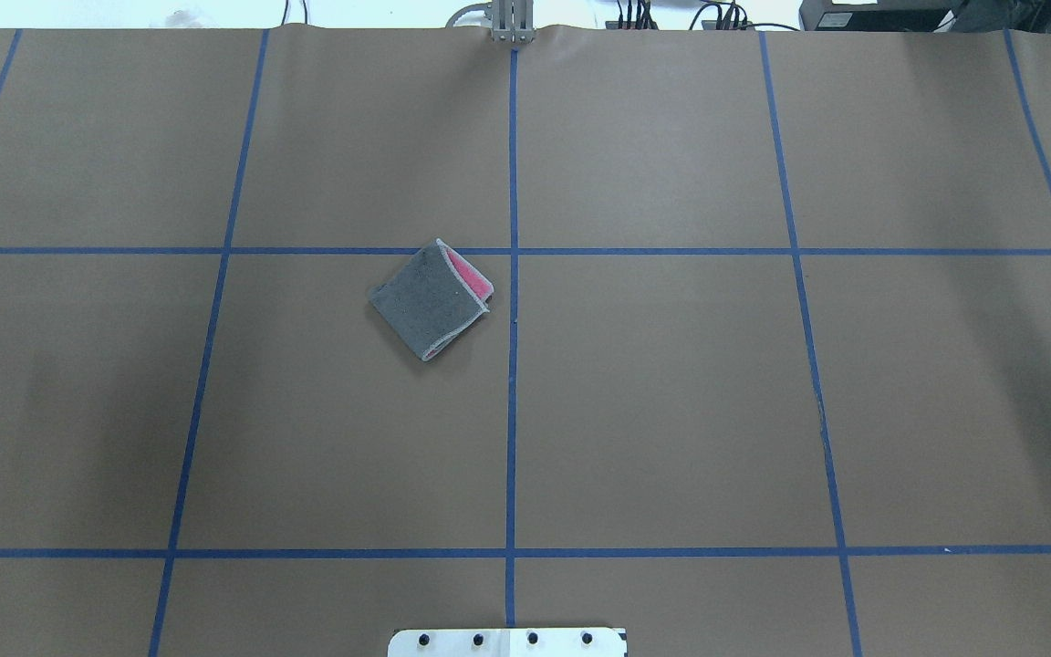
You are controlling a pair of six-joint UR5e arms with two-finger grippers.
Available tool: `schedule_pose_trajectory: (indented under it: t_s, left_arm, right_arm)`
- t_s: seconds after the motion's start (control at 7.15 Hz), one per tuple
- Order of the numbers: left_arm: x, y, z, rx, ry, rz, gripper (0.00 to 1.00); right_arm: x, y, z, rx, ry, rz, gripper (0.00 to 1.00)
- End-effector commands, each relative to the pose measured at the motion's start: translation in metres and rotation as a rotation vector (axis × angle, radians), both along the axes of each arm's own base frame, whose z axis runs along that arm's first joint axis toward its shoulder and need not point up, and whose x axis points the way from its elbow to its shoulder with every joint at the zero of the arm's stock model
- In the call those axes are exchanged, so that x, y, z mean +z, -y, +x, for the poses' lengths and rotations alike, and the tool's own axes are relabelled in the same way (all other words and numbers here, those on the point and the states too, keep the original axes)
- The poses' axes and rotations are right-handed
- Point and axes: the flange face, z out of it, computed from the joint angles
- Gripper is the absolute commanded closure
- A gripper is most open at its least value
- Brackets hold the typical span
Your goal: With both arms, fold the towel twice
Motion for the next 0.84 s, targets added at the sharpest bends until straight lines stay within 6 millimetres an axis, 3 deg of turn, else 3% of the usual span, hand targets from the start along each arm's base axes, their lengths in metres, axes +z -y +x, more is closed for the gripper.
schedule_pose_trajectory:
  t_s: [0.0, 0.28, 0.7]
  left_arm:
    - [-0.001, -0.002, -0.002, -0.007, 0.000, -0.001, 0.00]
    - [-0.001, -0.001, -0.002, -0.010, 0.001, -0.005, 0.00]
    - [-0.020, 0.006, -0.004, -0.014, 0.013, 0.038, 0.00]
  right_arm:
    - [-0.008, -0.006, 0.000, 0.003, 0.001, 0.015, 0.00]
    - [-0.011, -0.005, -0.002, -0.001, 0.027, 0.009, 0.00]
    - [-0.007, -0.007, -0.002, -0.008, 0.035, 0.014, 0.00]
